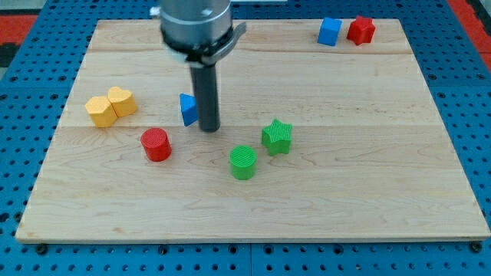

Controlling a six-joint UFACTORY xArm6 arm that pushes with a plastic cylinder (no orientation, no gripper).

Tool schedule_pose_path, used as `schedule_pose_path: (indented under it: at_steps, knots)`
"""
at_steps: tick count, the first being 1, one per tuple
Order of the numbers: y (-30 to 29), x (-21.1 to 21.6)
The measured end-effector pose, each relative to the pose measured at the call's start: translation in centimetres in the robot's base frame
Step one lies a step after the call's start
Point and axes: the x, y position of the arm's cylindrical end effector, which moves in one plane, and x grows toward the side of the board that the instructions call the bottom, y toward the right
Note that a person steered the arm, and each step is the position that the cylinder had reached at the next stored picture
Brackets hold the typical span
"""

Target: Slide the blue triangle to the center

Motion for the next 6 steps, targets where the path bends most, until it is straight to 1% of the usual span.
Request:
schedule_pose_path:
  at_steps: [1,2,3,5,6]
  knots:
    - [-4.9,1.1]
    - [-7.7,-0.5]
    - [-5.3,-3.3]
    - [6.4,-7.3]
    - [6.5,-8.5]
